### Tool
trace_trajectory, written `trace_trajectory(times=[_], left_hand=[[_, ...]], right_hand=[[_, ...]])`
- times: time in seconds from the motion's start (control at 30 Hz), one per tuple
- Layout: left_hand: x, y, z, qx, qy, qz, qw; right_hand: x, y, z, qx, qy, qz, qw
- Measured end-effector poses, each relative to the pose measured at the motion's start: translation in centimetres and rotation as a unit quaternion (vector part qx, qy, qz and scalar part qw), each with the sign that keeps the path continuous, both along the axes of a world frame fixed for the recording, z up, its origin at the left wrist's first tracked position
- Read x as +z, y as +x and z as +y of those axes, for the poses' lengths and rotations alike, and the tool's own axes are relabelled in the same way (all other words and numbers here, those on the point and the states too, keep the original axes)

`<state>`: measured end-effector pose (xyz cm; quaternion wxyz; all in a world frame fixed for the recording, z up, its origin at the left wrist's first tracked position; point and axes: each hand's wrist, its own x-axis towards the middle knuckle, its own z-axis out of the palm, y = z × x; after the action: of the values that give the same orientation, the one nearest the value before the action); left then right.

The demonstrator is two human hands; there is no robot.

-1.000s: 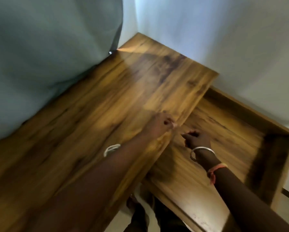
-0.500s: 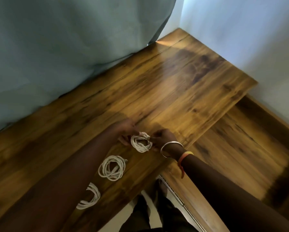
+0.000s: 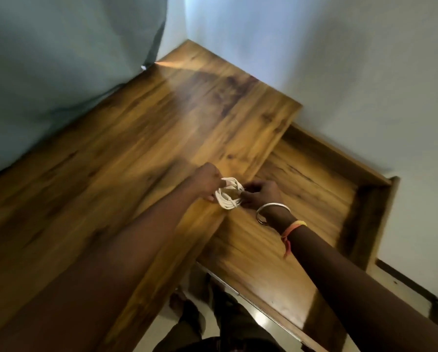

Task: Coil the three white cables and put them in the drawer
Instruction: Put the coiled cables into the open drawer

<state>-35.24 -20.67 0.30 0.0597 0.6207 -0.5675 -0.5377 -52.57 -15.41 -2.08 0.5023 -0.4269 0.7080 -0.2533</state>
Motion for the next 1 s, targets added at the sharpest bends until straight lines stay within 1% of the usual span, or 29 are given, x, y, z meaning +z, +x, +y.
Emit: trace_trajectory(times=[0.1, 0.17, 0.23, 0.33, 0.4, 0.5, 0.6, 0.73, 0.87, 1.0], left_hand=[[-2.8, -6.7, 1.8, -0.096, -0.001, -0.004, 0.995], [-4.7, -10.7, 4.0, -0.151, 0.002, -0.008, 0.988], [-6.4, -14.8, 7.1, -0.213, -0.001, -0.013, 0.977], [-9.4, -18.4, 11.6, -0.265, -0.003, -0.032, 0.964], [-11.4, -19.7, 14.0, -0.283, 0.006, -0.039, 0.958], [-13.5, -20.8, 16.7, -0.315, 0.022, -0.048, 0.947], [-15.3, -21.4, 18.3, -0.323, 0.025, -0.061, 0.944], [-16.5, -21.7, 19.3, -0.333, 0.025, -0.079, 0.939], [-16.8, -22.1, 19.7, -0.357, 0.022, -0.068, 0.931], [-16.7, -21.7, 20.1, -0.392, 0.050, -0.060, 0.917]], right_hand=[[-0.9, -6.1, 3.6, -0.058, 0.038, 0.033, 0.997], [-2.3, -9.4, 6.8, -0.074, 0.074, 0.069, 0.992], [-4.1, -12.7, 10.5, -0.115, 0.114, 0.107, 0.981], [-6.4, -15.3, 15.2, -0.147, 0.171, 0.142, 0.964], [-7.8, -16.1, 17.4, -0.134, 0.202, 0.171, 0.955], [-9.4, -16.4, 19.5, -0.092, 0.242, 0.240, 0.935], [-10.0, -16.1, 20.7, -0.050, 0.274, 0.299, 0.913], [-10.8, -16.0, 21.7, -0.002, 0.332, 0.306, 0.893], [-11.2, -16.4, 22.1, 0.031, 0.348, 0.318, 0.881], [-10.8, -16.8, 21.7, 0.059, 0.356, 0.318, 0.877]])
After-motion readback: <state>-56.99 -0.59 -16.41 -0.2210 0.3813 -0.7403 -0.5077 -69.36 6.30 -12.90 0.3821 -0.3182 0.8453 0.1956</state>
